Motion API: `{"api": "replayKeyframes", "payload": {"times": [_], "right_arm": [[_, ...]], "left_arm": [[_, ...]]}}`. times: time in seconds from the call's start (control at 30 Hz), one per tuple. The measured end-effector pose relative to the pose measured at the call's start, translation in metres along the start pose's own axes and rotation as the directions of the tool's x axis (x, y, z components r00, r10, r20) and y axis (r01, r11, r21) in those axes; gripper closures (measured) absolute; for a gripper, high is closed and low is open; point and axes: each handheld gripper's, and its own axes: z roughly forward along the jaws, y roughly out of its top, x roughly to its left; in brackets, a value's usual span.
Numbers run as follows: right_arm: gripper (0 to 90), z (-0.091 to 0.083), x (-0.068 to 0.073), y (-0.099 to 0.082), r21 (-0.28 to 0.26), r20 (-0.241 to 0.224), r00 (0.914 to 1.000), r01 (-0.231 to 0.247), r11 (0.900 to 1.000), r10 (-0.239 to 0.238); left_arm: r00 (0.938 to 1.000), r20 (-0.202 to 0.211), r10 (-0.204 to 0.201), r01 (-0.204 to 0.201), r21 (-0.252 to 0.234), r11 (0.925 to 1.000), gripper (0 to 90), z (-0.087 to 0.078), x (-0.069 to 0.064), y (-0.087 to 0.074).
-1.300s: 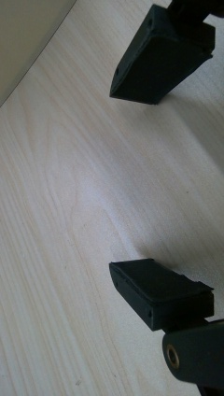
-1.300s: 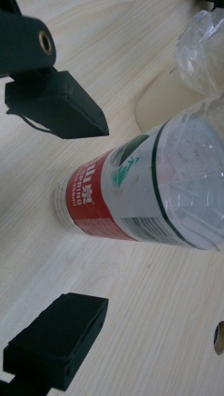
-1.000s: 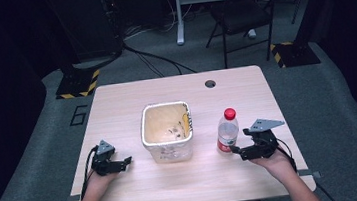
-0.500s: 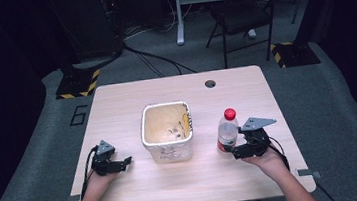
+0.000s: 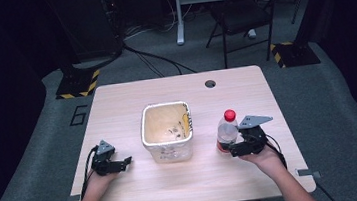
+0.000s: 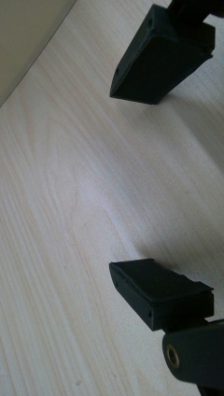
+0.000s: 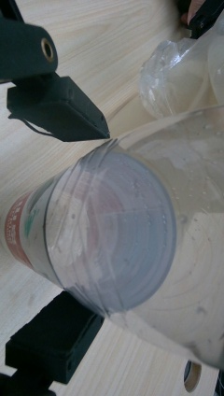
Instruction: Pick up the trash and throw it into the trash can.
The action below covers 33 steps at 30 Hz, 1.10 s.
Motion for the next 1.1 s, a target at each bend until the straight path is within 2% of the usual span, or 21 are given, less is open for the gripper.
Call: {"api": "replayKeyframes", "payload": {"times": [0.1,0.33,1.1], "right_arm": [[17.5,0.001,0.001,0.002,0.005,0.002,1.0,-0.002,1.0,0.002],[25.9,0.003,-0.001,0.004,0.022,0.002,1.0,0.0,0.9998,0.0],[28.7,-0.006,0.006,0.016,0.026,0.025,0.9982,0.053,0.9982,-0.054]], "left_arm": [[1.0,0.0,-0.001,0.001,-0.001,1.0,14.1,0.0,0.0,0.0],[1.0,0.0,0.0,0.0,0.0,1.0,14.1,0.0,0.0,0.0],[1.0,0.0,0.0,0.0,0.0,1.0,14.1,0.0,0.0,0.0]]}}
